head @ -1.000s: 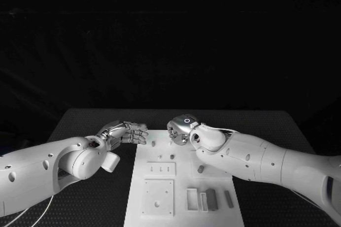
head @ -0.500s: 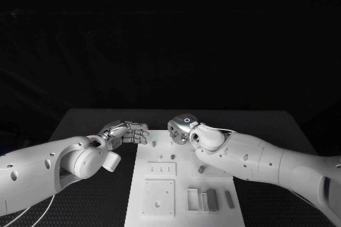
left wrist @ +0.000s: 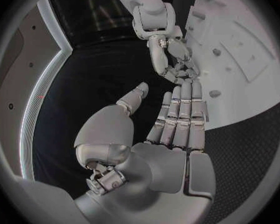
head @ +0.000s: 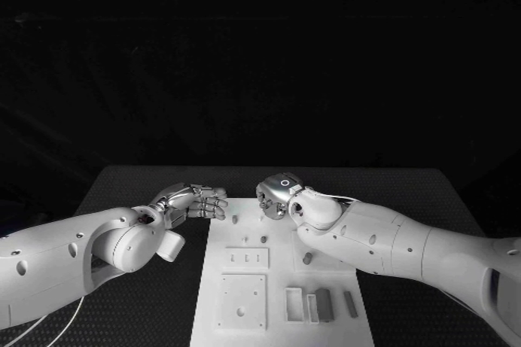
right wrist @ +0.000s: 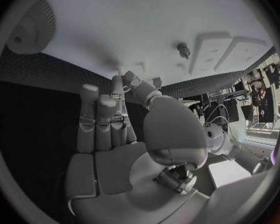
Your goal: Assemble the parts on the task board
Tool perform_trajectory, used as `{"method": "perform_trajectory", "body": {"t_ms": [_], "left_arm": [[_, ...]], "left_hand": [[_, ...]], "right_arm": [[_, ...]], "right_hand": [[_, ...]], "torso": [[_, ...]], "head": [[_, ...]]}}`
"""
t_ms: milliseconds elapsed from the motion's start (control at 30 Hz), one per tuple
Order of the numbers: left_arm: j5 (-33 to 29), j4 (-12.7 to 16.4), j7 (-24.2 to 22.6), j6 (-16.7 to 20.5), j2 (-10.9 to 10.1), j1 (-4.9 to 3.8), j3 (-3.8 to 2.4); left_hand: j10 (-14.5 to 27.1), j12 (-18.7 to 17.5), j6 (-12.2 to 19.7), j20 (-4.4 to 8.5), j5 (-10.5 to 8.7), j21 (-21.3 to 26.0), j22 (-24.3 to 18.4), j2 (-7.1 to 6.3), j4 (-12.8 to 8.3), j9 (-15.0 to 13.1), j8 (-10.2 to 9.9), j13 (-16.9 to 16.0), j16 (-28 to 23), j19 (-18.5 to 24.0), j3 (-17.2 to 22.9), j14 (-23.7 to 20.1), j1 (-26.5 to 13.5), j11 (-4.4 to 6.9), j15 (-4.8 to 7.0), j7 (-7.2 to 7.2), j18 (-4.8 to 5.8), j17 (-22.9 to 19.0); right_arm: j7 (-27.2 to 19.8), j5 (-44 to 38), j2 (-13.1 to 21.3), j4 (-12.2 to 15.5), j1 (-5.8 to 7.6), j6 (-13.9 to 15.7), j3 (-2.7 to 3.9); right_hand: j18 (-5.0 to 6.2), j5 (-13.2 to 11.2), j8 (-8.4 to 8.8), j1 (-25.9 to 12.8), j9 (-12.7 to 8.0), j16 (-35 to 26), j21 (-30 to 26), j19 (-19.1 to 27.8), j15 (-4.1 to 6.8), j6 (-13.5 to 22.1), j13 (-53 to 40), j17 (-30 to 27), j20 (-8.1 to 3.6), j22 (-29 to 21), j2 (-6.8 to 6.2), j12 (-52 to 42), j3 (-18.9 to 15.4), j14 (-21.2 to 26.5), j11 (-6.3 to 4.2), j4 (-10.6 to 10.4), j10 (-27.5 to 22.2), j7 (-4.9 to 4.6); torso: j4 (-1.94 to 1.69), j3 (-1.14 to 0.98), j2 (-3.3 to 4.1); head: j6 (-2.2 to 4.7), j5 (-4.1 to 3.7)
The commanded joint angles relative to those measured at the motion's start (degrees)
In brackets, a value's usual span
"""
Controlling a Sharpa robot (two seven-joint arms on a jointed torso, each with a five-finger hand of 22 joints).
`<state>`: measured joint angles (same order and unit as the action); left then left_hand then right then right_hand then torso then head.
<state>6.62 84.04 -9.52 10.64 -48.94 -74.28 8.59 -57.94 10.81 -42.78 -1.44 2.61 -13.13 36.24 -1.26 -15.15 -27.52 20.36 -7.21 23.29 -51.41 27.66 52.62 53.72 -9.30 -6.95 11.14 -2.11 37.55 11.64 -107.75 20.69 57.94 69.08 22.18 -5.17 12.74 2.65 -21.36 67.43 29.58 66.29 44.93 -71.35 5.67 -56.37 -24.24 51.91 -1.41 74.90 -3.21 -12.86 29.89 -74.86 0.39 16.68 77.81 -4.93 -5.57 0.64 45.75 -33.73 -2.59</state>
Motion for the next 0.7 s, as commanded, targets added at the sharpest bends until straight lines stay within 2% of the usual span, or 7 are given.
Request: {"method": "perform_trajectory", "body": {"t_ms": [33,500,700], "left_arm": [[0.16,0.08,-0.35,-0.93,0.03,-0.19,-0.06],[0.19,-0.06,-0.36,-0.97,0.19,-0.21,-0.06],[0.21,-0.11,-0.34,-1.00,0.25,-0.21,-0.06]], "left_hand": [[-0.38,-0.40,-0.10,0.15,0.22,0.32,0.09,-0.48,0.06,0.07,-0.40,0.09,-0.25,-0.07,-0.41,0.21,0.00,-0.16,0.02,0.81,-0.62,0.06],[-0.40,-0.46,-0.12,0.16,0.22,0.35,0.10,-0.49,0.09,0.09,-0.43,0.09,-0.29,-0.06,-0.41,0.22,0.00,-0.16,0.02,0.81,-0.61,0.13],[-0.41,-0.48,-0.13,0.16,0.22,0.36,0.10,-0.49,0.11,0.10,-0.44,0.09,-0.31,-0.07,-0.41,0.23,0.00,-0.16,0.03,0.81,-0.60,0.16]], "right_arm": [[0.62,-0.94,-0.07,-0.17,-0.01,-0.61,0.00],[0.23,-0.40,-0.31,-0.72,-0.09,-1.46,-0.06],[0.32,0.14,-0.40,-0.90,-0.10,-0.10,-0.15]], "right_hand": [[2.26,0.23,-0.10,0.51,1.46,0.27,0.41,-0.37,0.38,-2.14,-0.07,0.05,-0.10,1.35,0.16,-0.17,0.39,-0.09,-0.17,0.12,0.28,-0.96],[2.26,0.22,-0.02,0.48,1.46,0.30,0.45,-0.33,0.38,-2.16,-0.18,0.04,-0.06,1.34,0.14,-0.13,0.40,-0.07,-0.16,0.10,0.26,-0.97],[2.26,0.22,0.41,0.36,1.42,0.08,0.47,-0.10,0.20,-1.87,-0.46,-0.19,0.02,1.28,0.02,0.24,0.44,0.17,0.02,0.09,-0.19,-1.13]], "torso": [[-0.01,0.01,-0.01],[0.02,0.02,0.04],[-0.05,0.05,0.06]], "head": [[-0.10,-0.01],[-0.08,0.08],[-0.14,0.12]]}}
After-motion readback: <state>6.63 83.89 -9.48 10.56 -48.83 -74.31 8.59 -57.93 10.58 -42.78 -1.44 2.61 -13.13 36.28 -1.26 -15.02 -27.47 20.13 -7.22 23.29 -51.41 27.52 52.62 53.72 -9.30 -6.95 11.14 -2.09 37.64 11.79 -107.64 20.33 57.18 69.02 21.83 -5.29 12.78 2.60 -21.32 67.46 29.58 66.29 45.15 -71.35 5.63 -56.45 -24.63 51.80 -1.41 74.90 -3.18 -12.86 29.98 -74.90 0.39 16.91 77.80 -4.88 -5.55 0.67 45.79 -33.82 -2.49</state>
